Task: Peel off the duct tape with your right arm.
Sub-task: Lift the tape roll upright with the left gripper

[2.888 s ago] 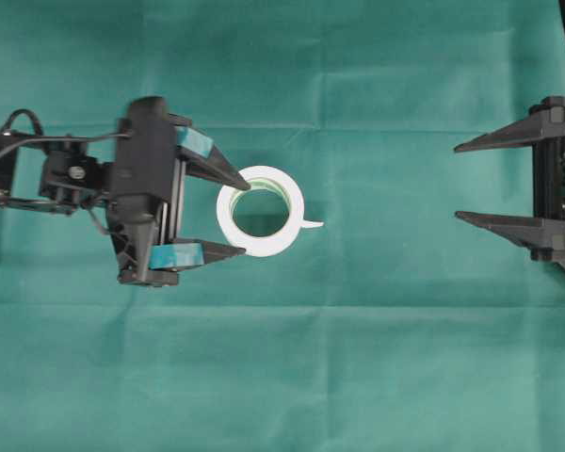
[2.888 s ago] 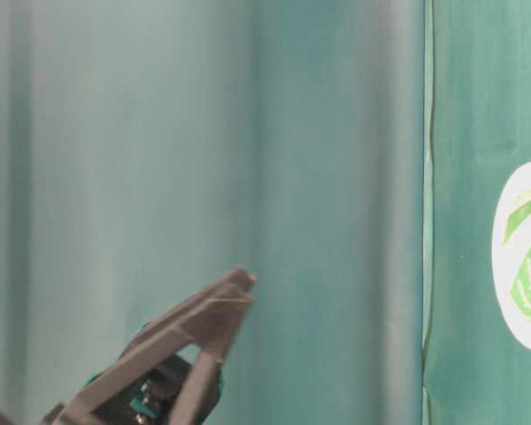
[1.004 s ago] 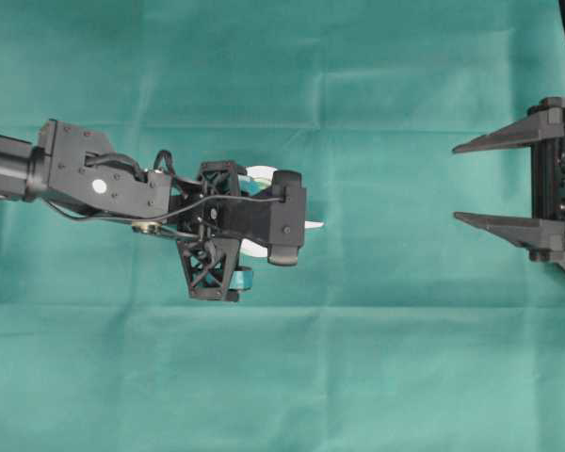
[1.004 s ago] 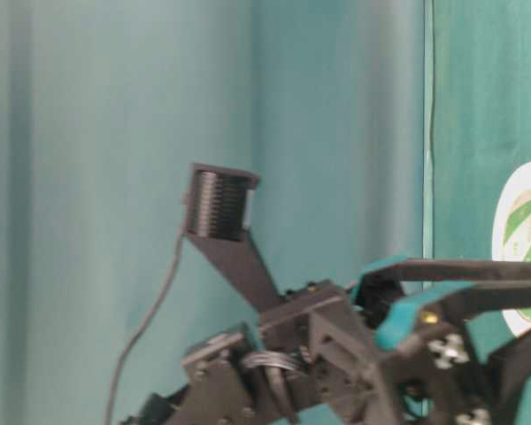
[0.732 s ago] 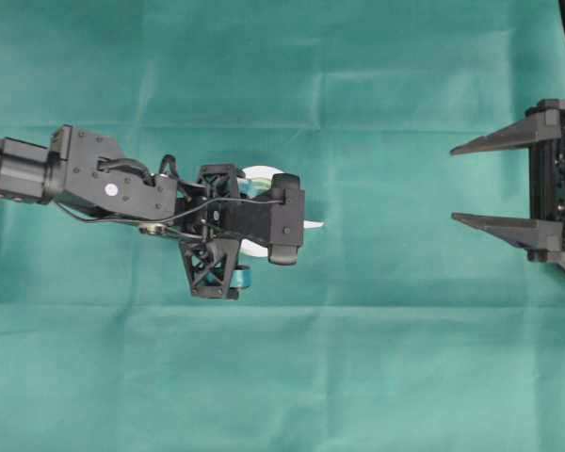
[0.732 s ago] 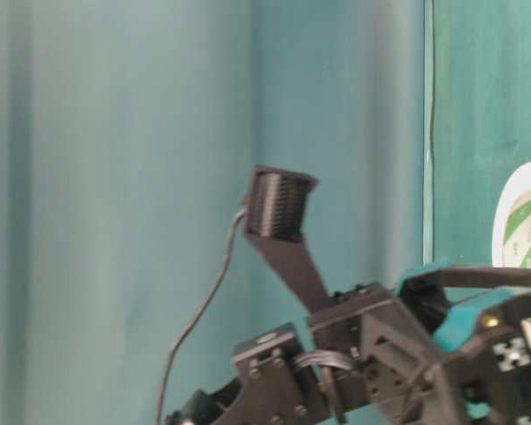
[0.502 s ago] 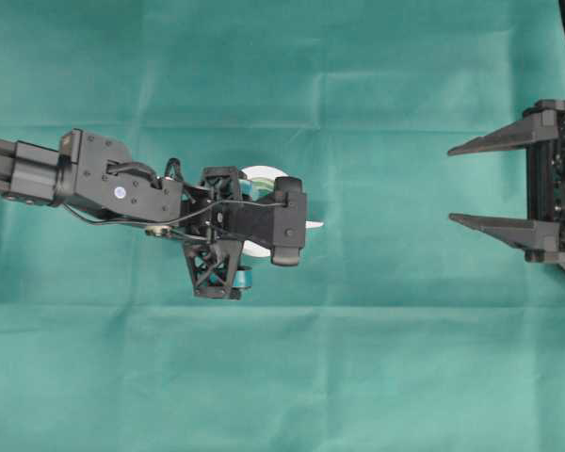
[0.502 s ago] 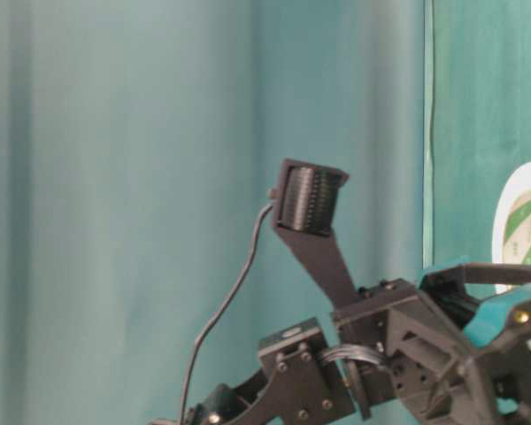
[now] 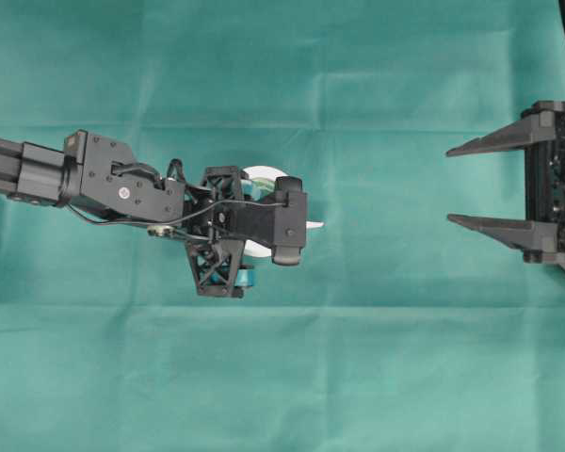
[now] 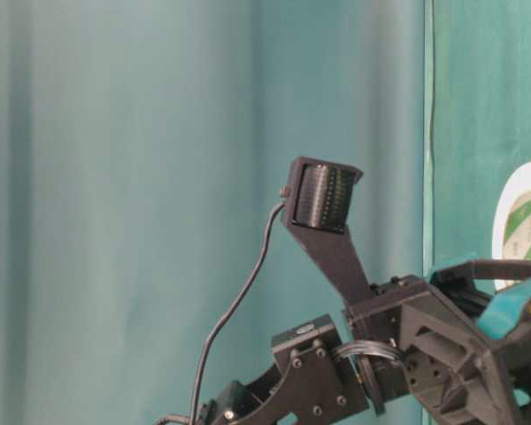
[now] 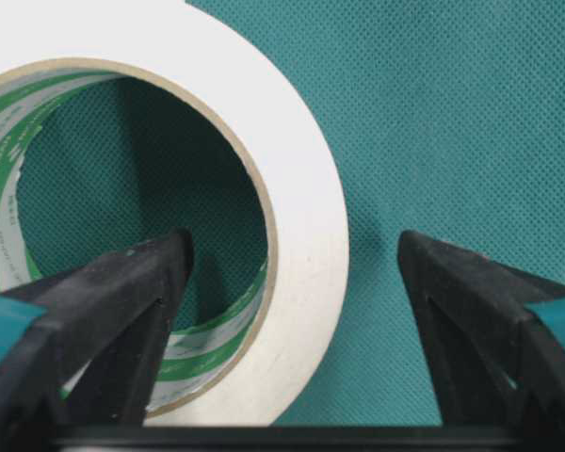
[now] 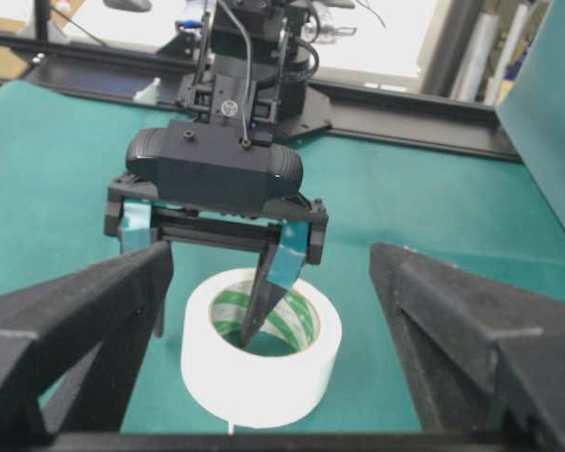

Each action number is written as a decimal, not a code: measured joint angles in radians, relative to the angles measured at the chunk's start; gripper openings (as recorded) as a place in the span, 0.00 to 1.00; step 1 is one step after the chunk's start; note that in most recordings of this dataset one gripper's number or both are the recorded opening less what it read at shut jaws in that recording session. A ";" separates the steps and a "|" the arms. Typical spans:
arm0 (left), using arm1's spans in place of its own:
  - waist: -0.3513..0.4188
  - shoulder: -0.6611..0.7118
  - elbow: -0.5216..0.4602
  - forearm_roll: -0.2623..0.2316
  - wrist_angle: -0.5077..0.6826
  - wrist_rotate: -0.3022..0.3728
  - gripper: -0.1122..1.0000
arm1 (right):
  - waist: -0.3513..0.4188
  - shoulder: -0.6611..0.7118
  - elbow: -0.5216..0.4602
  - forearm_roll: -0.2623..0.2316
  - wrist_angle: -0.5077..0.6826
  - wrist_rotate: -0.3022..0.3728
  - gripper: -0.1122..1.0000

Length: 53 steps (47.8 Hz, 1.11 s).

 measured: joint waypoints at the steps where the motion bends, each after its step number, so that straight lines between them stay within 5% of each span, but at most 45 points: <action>1: 0.000 0.002 0.000 0.002 0.000 0.000 0.78 | -0.002 0.000 0.000 0.000 0.000 0.000 0.82; 8: 0.002 0.002 0.002 0.005 0.003 0.040 0.43 | -0.002 0.000 0.003 0.000 -0.003 0.002 0.82; 13: -0.006 0.002 0.002 0.005 0.011 0.057 0.29 | -0.002 0.000 0.003 0.000 -0.006 0.000 0.82; 34: -0.032 -0.046 -0.021 -0.002 0.110 0.077 0.29 | -0.002 0.000 0.009 0.000 -0.009 0.002 0.82; 53: -0.037 -0.163 -0.144 0.000 0.273 0.081 0.29 | -0.002 0.106 -0.006 0.000 -0.014 0.044 0.82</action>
